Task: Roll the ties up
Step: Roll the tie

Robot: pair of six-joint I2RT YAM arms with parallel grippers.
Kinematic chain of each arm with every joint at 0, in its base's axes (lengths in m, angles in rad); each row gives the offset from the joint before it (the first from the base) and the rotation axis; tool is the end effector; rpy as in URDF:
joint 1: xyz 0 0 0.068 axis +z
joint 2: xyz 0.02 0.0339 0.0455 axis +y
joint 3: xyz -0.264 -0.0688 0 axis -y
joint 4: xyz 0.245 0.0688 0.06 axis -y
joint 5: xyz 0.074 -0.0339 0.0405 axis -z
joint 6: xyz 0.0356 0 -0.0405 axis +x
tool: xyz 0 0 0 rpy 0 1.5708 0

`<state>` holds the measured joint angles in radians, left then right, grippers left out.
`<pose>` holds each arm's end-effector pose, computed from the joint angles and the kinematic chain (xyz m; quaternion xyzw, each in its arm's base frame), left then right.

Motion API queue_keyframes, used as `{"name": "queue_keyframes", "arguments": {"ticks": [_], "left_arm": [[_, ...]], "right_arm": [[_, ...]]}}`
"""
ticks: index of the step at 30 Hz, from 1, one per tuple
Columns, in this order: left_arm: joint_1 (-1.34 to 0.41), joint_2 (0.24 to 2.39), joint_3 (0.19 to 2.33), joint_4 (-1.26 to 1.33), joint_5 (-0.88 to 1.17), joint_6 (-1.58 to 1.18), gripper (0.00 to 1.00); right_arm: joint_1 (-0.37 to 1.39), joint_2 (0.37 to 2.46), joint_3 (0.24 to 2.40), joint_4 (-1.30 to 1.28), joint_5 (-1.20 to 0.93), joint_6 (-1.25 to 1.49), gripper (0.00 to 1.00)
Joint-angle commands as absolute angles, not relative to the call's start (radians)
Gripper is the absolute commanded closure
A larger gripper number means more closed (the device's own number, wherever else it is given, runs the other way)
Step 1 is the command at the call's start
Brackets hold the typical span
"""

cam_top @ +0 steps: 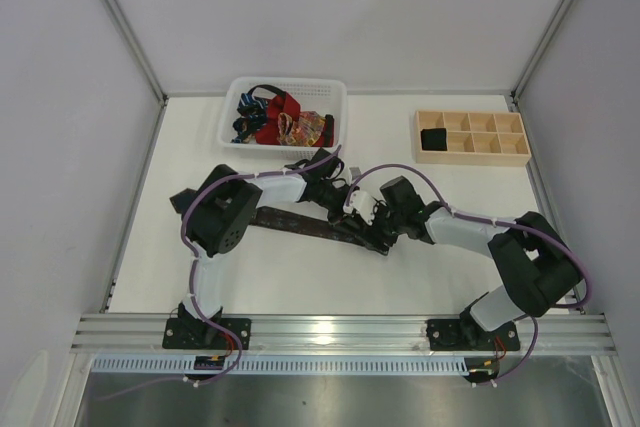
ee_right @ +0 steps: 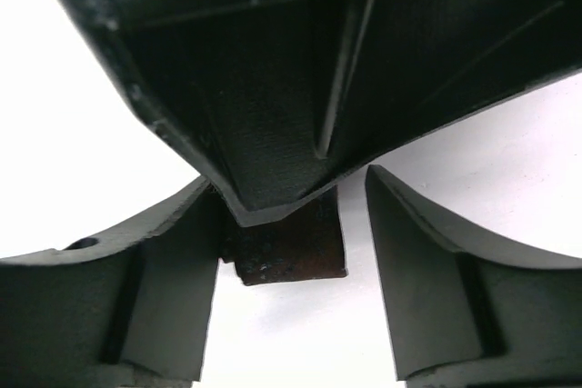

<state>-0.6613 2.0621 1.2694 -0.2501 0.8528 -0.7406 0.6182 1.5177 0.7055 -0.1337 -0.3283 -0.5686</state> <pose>0.3058 -0.2719 0.1297 -0.0730 -0.8825 0.4584 0.0759 0.2224 0.1723 0.1532 -0.5666 0.7502 0.1630 0.2993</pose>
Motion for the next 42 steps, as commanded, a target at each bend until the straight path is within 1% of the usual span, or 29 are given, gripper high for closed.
{"name": "queue_keyframes", "arguments": {"ticks": [1,3,4,7,8,9,10,16,17,21,22,23,24,29,31,34,35,40,41,42], "left_arm": [[-0.657,2.069,1.310,-0.262,0.884,-0.713,0.66],[-0.655,2.066,1.310,-0.265,0.884,-0.707,0.66],[-0.655,2.066,1.309,-0.267,0.884,-0.706,0.66],[-0.652,2.065,1.305,-0.270,0.885,-0.704,0.66],[-0.652,2.062,1.305,-0.271,0.885,-0.703,0.66],[-0.652,2.060,1.305,-0.272,0.885,-0.701,0.65],[-0.652,2.060,1.307,-0.273,0.885,-0.703,0.65],[-0.650,2.051,1.304,-0.275,0.879,-0.699,0.65],[-0.650,2.046,1.302,-0.273,0.879,-0.699,0.65],[-0.647,2.034,1.293,-0.270,0.876,-0.703,0.65],[-0.646,2.030,1.287,-0.267,0.874,-0.704,0.65],[-0.644,2.025,1.285,-0.268,0.873,-0.704,0.65],[-0.640,2.016,1.282,-0.268,0.871,-0.703,0.65],[-0.638,1.979,1.262,-0.284,0.865,-0.695,0.64],[-0.638,1.956,1.255,-0.301,0.858,-0.689,0.64],[-0.638,1.912,1.235,-0.301,0.842,-0.696,0.64],[-0.638,1.902,1.227,-0.301,0.841,-0.699,0.64],[-0.640,1.875,1.230,-0.305,0.821,-0.718,0.63],[-0.643,1.876,1.235,-0.308,0.816,-0.721,0.63],[-0.644,1.881,1.244,-0.308,0.815,-0.724,0.63]], "right_arm": [[0.623,1.545,0.684,-0.141,-0.256,-0.586,0.35],[0.623,1.539,0.681,-0.144,-0.256,-0.584,0.38],[0.623,1.537,0.675,-0.143,-0.256,-0.581,0.42],[0.624,1.531,0.670,-0.149,-0.259,-0.577,0.47],[0.623,1.529,0.669,-0.152,-0.261,-0.577,0.50],[0.624,1.532,0.669,-0.158,-0.264,-0.577,0.57],[0.624,1.532,0.672,-0.161,-0.265,-0.577,0.59],[0.626,1.519,0.670,-0.172,-0.262,-0.571,0.59],[0.626,1.516,0.667,-0.172,-0.262,-0.565,0.58],[0.626,1.499,0.666,-0.157,-0.241,-0.529,0.46],[0.626,1.487,0.666,-0.153,-0.229,-0.523,0.40],[0.626,1.477,0.666,-0.153,-0.226,-0.520,0.38],[0.624,1.467,0.660,-0.153,-0.219,-0.517,0.32],[0.626,1.353,0.627,-0.155,-0.207,-0.499,0.17],[0.627,1.304,0.621,-0.166,-0.198,-0.479,0.07],[0.632,1.189,0.638,-0.218,-0.187,-0.434,0.00],[0.632,1.116,0.641,-0.245,-0.170,-0.420,0.00],[0.632,0.947,0.713,-0.343,-0.129,-0.281,0.00],[0.630,0.934,0.727,-0.372,-0.086,-0.164,0.00],[0.630,0.919,0.742,-0.386,-0.057,-0.106,0.00]]}}
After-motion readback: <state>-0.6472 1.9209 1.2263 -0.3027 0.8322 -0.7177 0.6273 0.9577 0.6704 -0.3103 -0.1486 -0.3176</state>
